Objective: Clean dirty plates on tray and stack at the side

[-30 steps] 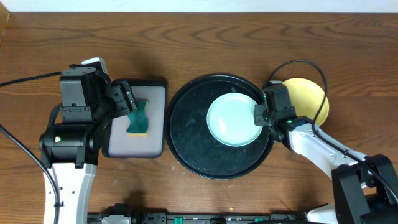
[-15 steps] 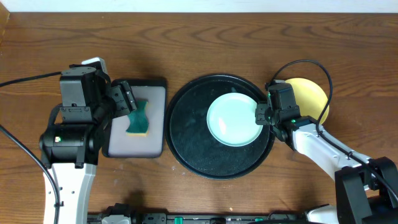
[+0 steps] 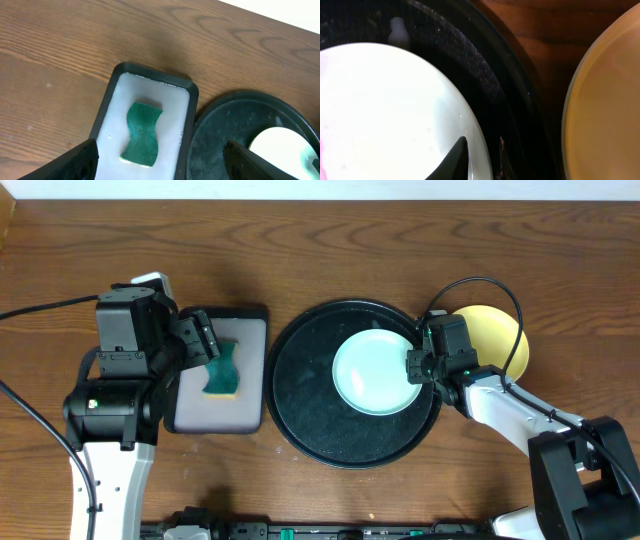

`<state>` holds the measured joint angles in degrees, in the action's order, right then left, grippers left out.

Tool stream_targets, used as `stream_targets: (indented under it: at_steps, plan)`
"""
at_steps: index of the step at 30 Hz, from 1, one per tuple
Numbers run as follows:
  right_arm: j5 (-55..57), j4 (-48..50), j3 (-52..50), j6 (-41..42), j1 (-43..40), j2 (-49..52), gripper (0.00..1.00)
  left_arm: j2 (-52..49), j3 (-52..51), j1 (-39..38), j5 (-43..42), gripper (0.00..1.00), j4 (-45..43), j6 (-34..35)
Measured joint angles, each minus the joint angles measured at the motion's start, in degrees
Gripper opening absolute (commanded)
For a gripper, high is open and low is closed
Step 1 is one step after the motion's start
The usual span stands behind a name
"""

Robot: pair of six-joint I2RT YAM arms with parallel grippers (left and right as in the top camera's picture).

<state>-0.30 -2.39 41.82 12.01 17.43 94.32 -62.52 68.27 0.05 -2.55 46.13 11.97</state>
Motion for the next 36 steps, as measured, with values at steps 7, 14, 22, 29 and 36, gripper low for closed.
stream_targets:
  at_steps: [7, 14, 22, 29, 36]
  plan:
    - [-0.2, -0.2, 0.0, -0.5, 0.0, 0.4, 0.04, 0.0, 0.0, 0.0, 0.0, 0.80, 0.0, 0.0]
    - [-0.9, 1.4, 0.0, -0.9, 0.0, 1.2, 0.01, 0.0, 0.0, 0.0, 0.0, 0.80, 0.0, 0.0]
    - [-1.9, 0.4, 0.0, 1.9, 0.0, -1.3, 0.01, 0.0, 0.0, 0.0, 0.0, 0.80, 0.0, 0.0]
    - [-2.7, -1.5, 0.0, 5.0, 0.0, -3.1, 0.01, 0.0, 0.0, 0.0, 0.0, 0.80, 0.0, 0.0]
    - [-1.0, -3.2, 0.0, 8.7, 0.0, -3.1, 0.01, 0.0, 0.0, 0.0, 0.0, 0.80, 0.0, 0.0]
